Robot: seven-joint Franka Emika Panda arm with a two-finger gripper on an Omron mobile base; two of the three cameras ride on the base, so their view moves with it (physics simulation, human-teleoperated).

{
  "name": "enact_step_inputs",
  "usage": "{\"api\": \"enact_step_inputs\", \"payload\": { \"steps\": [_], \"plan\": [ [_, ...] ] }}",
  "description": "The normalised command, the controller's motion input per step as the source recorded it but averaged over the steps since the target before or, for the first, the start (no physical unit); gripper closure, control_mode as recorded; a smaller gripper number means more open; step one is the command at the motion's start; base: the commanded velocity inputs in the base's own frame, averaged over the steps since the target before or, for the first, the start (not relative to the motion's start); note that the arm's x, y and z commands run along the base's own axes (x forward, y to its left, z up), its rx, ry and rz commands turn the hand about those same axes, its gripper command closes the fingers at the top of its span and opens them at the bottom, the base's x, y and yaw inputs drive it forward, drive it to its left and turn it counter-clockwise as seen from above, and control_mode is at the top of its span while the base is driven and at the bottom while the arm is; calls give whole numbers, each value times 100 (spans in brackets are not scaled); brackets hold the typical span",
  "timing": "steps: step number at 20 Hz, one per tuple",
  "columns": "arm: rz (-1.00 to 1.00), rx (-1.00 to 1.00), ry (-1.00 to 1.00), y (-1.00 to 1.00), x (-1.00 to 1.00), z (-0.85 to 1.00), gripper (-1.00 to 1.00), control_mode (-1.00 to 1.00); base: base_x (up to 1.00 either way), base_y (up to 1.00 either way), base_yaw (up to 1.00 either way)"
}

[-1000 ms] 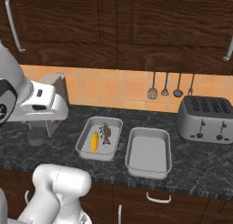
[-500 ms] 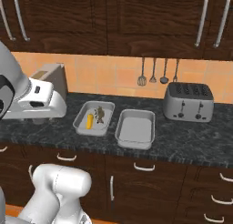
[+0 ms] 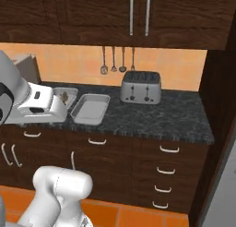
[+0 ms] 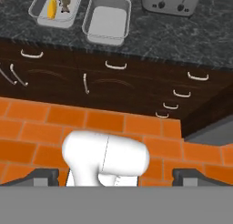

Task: Place one corn and one fish in each tupperware on the nearby counter, to pack two identical lunches.

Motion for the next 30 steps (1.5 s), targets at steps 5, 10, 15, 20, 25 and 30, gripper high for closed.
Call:
{"api": "enact_step_inputs", "payload": {
  "steps": [5,10,15,20,25,30],
  "plan": [
    [0,0,0,0,0,0,-100,100,-7,-100,0],
    [0,0,0,0,0,0,-100,100,-1,-100,0],
    [0,0,0,0,0,0,-100,100,-6,-100,0],
    [0,0,0,0,0,0,-100,100,0,-100,0],
    [0,0,0,0,0,0,-100,100,0,-100,4],
    [0,0,0,0,0,0,-100,100,20,-63,12]
  ]
}}
